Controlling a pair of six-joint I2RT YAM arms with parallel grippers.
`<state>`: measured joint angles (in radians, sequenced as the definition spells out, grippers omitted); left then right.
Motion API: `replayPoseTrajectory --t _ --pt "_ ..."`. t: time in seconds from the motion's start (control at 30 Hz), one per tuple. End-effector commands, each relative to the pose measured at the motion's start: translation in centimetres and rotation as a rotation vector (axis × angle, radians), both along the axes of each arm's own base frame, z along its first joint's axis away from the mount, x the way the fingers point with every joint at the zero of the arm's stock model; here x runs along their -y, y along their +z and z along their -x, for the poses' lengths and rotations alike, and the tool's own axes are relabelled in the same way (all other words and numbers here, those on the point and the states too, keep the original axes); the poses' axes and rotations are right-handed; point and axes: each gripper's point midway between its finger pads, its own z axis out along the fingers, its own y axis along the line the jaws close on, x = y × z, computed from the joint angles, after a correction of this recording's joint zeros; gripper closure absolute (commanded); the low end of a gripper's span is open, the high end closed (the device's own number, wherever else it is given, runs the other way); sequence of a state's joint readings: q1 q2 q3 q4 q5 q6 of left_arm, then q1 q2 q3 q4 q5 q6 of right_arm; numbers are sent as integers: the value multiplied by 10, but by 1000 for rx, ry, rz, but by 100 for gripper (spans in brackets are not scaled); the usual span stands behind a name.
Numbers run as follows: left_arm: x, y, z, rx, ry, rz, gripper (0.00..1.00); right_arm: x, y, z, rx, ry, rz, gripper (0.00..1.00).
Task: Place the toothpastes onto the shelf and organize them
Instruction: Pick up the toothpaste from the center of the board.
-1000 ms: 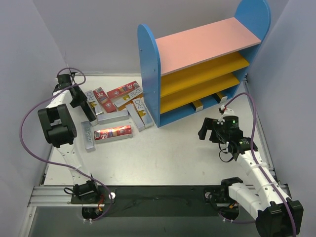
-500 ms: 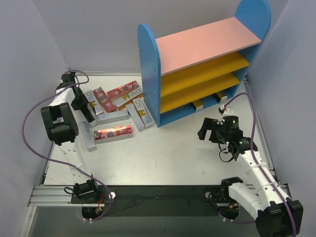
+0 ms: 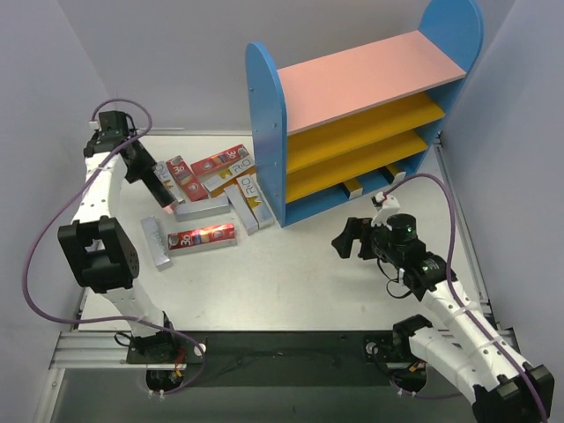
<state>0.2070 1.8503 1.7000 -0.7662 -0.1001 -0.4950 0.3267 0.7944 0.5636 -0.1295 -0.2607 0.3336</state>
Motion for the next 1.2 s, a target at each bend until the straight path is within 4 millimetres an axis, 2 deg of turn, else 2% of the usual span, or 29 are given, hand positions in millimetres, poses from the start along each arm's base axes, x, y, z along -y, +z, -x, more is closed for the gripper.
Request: replayPoseTrajectory --t 0.0,0.03,0.07,0.1,0.13,0.17,0.2,0.23,0.27,0.3,0.33,0.37,0.4,0.43,0.47,0.6,0.77,0.83,1.17 --pt "69 16 32 0 -59 81 56 -39 27 1 134 130 -35 4" --pt "81 24 38 23 -77 93 56 -51 39 -1 188 160 -45 4" --pt "91 23 44 22 -64 119 57 -68 42 9 208 220 -39 4" --pt "104 14 54 -1 -76 135 58 -74 41 8 230 231 -4 4" --pt "130 19 62 13 -117 166 59 -82 51 8 267 245 0 4" --pt "143 19 68 10 -136 177 59 -101 54 20 287 309 6 4" --pt "156 12 76 -4 -160 192 59 -108 54 17 318 315 45 4" --pt "175 19 82 14 -198 208 60 -114 62 15 353 315 66 4" --pt "184 18 87 9 -211 217 60 -133 59 28 362 384 90 4" --pt "195 16 96 3 -235 232 60 -137 63 24 393 364 121 4" --pt "210 16 101 1 -262 249 60 -147 75 24 437 388 139 4" --pt "217 14 106 -8 -271 255 60 -161 69 31 435 429 162 4" --pt "225 19 111 1 -290 270 60 -171 74 33 458 444 164 4" --pt "234 14 118 -8 -305 279 60 -180 86 32 486 448 163 4" --pt "238 15 121 -10 -311 282 60 -190 82 33 483 472 181 4" --pt "253 19 135 8 -342 307 60 -231 91 51 539 564 201 4" --pt "258 21 146 13 -359 315 60 -262 96 63 571 620 230 4" --pt "260 26 149 27 -360 325 60 -271 89 68 567 637 254 4" --pt "257 39 165 61 -377 332 60 -291 74 59 614 626 348 4"
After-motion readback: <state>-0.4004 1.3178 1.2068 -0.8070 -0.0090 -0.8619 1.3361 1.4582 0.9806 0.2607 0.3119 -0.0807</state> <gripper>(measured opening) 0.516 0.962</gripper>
